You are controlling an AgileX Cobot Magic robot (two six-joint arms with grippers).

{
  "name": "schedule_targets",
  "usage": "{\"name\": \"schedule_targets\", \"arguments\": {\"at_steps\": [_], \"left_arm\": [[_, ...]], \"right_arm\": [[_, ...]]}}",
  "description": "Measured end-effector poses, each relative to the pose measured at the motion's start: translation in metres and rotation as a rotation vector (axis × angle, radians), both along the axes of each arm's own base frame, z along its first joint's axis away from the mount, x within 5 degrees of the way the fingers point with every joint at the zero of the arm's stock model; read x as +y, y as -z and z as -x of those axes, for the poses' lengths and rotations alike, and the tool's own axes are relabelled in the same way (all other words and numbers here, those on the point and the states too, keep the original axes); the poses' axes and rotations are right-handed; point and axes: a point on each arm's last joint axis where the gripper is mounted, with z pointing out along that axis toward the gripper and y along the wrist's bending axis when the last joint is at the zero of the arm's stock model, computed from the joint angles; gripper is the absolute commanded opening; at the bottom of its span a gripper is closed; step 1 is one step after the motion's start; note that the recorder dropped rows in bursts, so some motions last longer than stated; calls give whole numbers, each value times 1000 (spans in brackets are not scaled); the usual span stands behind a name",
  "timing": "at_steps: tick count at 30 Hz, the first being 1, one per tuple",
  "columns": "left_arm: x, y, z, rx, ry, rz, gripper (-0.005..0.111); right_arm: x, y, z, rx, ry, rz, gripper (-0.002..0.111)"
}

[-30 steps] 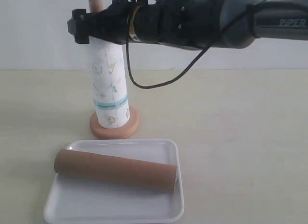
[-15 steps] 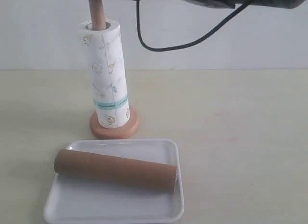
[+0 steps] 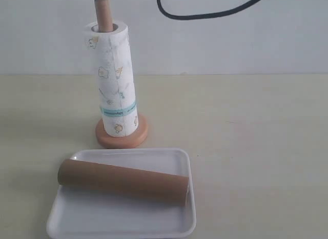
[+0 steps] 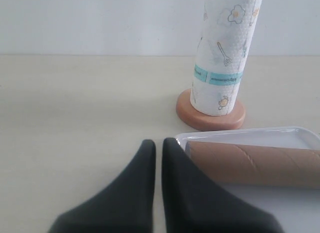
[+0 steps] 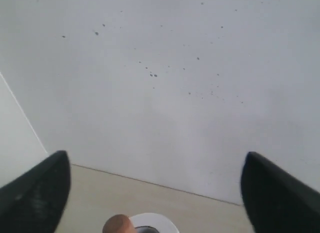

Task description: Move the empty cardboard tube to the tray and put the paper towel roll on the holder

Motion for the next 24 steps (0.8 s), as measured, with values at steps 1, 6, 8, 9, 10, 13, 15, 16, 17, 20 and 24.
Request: {"name": "schedule_targets", "arguments": {"at_steps": [1,6,8,9,10,13,15,16,17,20,24], "left_arm": [[0,0,0,0,0,0,4],[0,0,0,0,0,0,4],[0,0,0,0,0,0,4],[0,0,0,0,0,0,4],[0,0,0,0,0,0,4],[0,0,0,0,0,0,4],[0,0,0,0,0,0,4],[0,0,0,0,0,0,4],[0,0,0,0,0,0,4],[0,0,0,0,0,0,4],[0,0,0,0,0,0,4]], "right_arm": [[-2,-1,0,15,14,-11,38],[-10,2,1,89,84,17,2],[-14,5,2,119,108,60,1],[-16,5,3,133,118,90,1],[-18,7,4,150,128,125,1],[-25,14,7,211,158,239,1],[-30,20,9,260,184,319,1],[-33,23,9,287,198,363,1],[-36,26,11,317,214,399,1],[-49,37,16,437,287,536,1],[-56,41,20,508,333,592,1]]}}
